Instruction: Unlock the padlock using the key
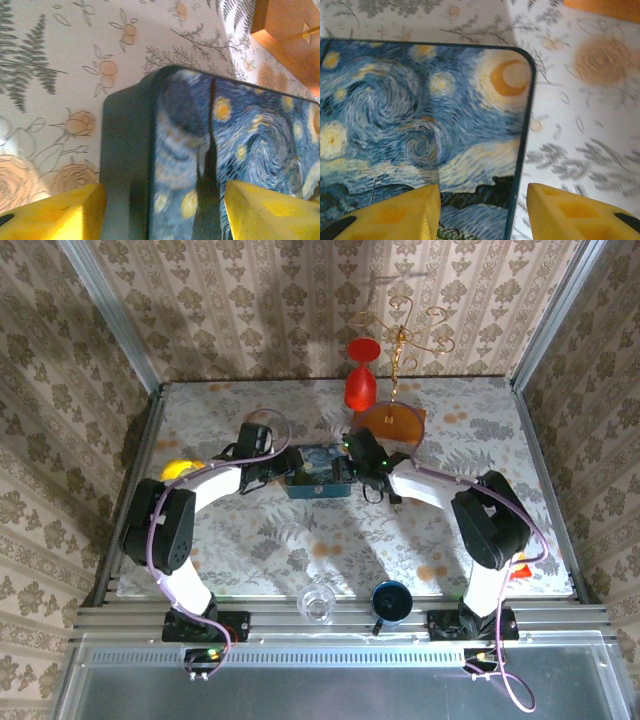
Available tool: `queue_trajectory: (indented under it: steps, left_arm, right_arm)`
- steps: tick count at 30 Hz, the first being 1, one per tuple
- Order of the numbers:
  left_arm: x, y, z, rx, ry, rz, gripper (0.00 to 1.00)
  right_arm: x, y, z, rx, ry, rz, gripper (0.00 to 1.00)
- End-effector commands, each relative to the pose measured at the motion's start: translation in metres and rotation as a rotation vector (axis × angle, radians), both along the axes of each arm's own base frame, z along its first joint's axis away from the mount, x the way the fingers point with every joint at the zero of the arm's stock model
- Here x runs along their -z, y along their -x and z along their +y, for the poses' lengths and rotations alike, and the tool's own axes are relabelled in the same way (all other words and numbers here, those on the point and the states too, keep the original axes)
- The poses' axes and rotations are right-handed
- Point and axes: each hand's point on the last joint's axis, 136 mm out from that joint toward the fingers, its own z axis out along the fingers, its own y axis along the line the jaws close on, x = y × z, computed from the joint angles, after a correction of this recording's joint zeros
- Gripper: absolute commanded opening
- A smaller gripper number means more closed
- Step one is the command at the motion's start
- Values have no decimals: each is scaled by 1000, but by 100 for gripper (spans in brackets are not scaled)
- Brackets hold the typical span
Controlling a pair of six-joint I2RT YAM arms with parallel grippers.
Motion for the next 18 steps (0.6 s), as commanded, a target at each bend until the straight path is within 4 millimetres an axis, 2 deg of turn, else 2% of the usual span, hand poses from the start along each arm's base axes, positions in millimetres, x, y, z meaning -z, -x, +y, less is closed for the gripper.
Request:
queue_trajectory:
  steps: [1, 4, 9, 13, 18]
  left_arm:
    - [-4, 0, -14, 55, 13, -7, 64]
    - [-7, 2, -15, 45, 26, -7, 64]
    - [-20, 9, -2, -17, 22, -30, 67]
    - [-32, 18, 9, -47, 32, -49, 68]
    - [-45, 27, 10, -36, 59, -65, 69]
  right_arm:
    - [5, 17, -26, 106, 40, 29, 49]
    - [1, 22, -36, 129, 61, 18, 49]
    - [-13, 21, -46, 147, 101, -11, 54]
    - [-35, 18, -55, 161, 110, -51, 60]
    - [-68, 22, -71, 189, 117, -112, 63]
